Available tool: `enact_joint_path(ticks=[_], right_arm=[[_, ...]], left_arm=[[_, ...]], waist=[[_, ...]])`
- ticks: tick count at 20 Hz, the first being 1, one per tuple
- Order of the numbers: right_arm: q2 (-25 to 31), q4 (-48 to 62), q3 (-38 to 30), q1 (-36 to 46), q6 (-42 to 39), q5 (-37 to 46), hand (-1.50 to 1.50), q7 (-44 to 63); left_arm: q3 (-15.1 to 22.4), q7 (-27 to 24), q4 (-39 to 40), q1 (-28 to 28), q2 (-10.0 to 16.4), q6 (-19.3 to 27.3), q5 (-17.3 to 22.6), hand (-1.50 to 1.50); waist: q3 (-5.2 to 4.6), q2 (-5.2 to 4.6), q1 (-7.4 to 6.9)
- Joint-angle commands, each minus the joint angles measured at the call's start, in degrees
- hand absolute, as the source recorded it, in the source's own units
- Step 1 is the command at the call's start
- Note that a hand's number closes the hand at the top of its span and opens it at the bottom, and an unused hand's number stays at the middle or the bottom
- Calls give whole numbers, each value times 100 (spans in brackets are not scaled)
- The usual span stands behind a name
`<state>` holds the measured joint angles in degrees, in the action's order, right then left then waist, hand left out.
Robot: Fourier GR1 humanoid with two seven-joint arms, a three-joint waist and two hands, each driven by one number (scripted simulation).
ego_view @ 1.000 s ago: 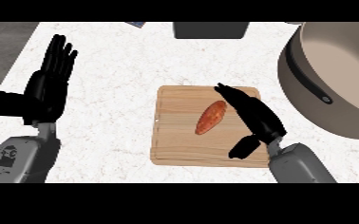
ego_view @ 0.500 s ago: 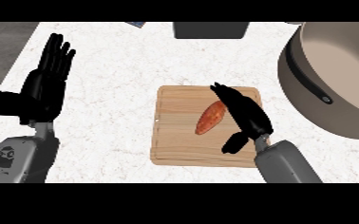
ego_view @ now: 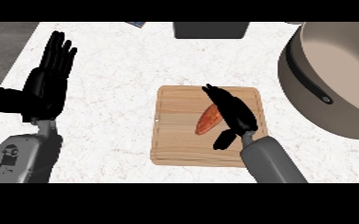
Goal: Pick the sweet potato from the cutting board and place it in the pot
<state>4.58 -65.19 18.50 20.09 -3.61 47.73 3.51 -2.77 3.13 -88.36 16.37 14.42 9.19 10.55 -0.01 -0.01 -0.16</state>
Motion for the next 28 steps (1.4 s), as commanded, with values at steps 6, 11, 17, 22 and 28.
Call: enact_joint_path(ticks=[6, 11, 17, 22, 28], right_arm=[[-446, 1435, 84, 494, 606, 178, 150, -845], [-446, 1363, 173, 544, 824, 430, 150, -1317], [-447, 1385, 522, 629, 1022, 372, 150, -894], [-448, 666, 595, 514, 1504, 863, 150, -62], [471, 2067, -1642, 2302, 1640, 635, 150, 2137]], left_arm=[[-57, 54, 265, 271, -230, -27, -90, 0], [-16, 125, -158, -120, -221, -66, -175, 0], [-223, -106, 223, 52, -139, -223, -209, 0], [5, -253, -2, -268, -464, -59, -356, 0], [-65, -74, -27, 140, -257, -243, -194, 0]], waist=[[3, -11, -28], [3, -2, -23], [1, -5, -7], [-1, 15, 24], [-24, -256, -246]])
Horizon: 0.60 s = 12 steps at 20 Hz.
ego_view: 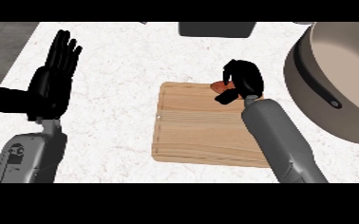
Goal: Pick the sweet potato from the cutting board and place it in the pot
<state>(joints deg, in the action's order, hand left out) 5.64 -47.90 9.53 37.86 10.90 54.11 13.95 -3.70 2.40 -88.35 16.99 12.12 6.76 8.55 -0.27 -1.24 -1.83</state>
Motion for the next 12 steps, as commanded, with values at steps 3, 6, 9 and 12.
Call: enact_joint_path(ticks=[3, 6, 9, 12], right_arm=[[701, 671, -1189, 1124, 353, 117, 150, 2045], [1079, 912, -1392, 1703, 719, 530, 150, 3065], [1442, 1330, -1342, 2061, 900, 1144, 150, 4052], [1733, 1605, -1245, 2466, 1191, 1770, 150, 5026]], left_arm=[[73, -43, -66, 112, -28, -101, 48, 0], [171, 36, -67, 214, -101, -110, 56, 0], [279, -6, -38, 294, -101, -156, -25, 0], [280, 23, -9, 341, -98, -143, -39, 0]], waist=[[0, -190, -352], [-10, -182, -473], [-22, -240, -577], [-13, -197, -615]])
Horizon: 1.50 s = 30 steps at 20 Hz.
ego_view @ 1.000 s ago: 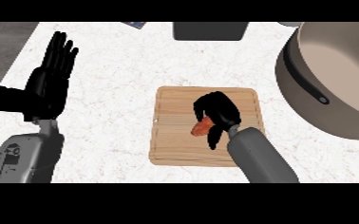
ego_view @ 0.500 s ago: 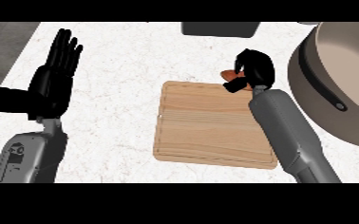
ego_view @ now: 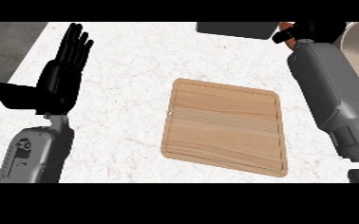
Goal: Pick the sweet potato from the cutting board and place it in the pot
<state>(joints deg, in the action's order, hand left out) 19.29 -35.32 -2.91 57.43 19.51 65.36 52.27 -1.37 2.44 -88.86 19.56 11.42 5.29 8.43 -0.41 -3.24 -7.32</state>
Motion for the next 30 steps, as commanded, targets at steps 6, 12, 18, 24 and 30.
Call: enact_joint_path(ticks=[6, 12, 18, 24, 30], right_arm=[[759, 868, 266, 1123, 230, 1837, 150, 2565], [746, 1194, 178, 1198, 265, 2490, 150, 3223], [600, 1344, -331, 1138, 56, 2718, 150, 3290], [642, 1051, -539, 399, 666, 2923, 150, 3292], [631, 685, -961, -187, 1042, 2804, 150, 2811]], left_arm=[[94, 54, 106, 159, -90, 28, -46, 0], [-14, 149, 192, 206, -60, 129, -60, 0], [-232, 178, 107, -76, 116, 103, 11, 0], [-399, 208, 34, -222, 176, 111, 103, 0], [-265, 108, 126, -257, 8, 308, -134, 0]], waist=[[6, 63, -51], [35, 114, 176], [35, 250, 382], [41, 335, 659], [43, 328, 758]])
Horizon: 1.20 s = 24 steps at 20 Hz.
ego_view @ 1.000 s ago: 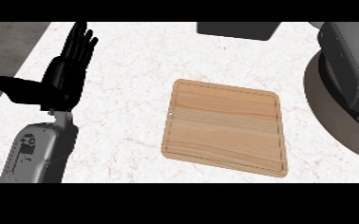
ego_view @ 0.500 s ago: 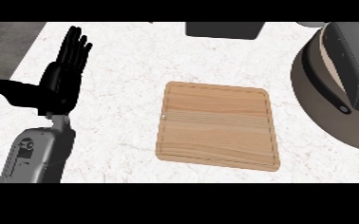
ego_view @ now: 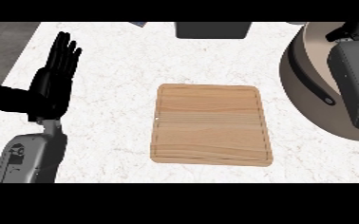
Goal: Pick the sweet potato from the cutting board and place it in the pot
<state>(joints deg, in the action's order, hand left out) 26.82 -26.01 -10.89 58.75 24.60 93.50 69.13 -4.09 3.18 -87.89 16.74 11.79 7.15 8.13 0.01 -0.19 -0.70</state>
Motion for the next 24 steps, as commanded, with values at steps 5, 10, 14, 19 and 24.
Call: enact_joint_path(ticks=[5, 10, 14, 19, 24], right_arm=[[-67, -433, -453, -879, 723, -9, 150, 806], [46, -273, -1007, -1363, 1155, -246, 150, 479], [-65, -282, -1689, -1451, 1337, -1059, 150, -183], [-40, -76, -2355, -1465, 1786, -2039, -150, -1407], [-125, 43, -2214, -1394, 2251, -2225, -150, -2220]], left_arm=[[-38, -264, 343, 49, -111, 31, -70, 0], [-158, -168, 3, -176, 81, -245, 150, 0], [-26, -66, -41, -96, -93, 25, -38, 0], [-42, 9, -179, -216, -16, -113, 26, 0], [29, -214, 263, 36, -178, -34, -129, 0]], waist=[[-1, 5, 99], [5, -13, -2], [12, 4, 41], [15, -26, -56], [10, -43, -39]])
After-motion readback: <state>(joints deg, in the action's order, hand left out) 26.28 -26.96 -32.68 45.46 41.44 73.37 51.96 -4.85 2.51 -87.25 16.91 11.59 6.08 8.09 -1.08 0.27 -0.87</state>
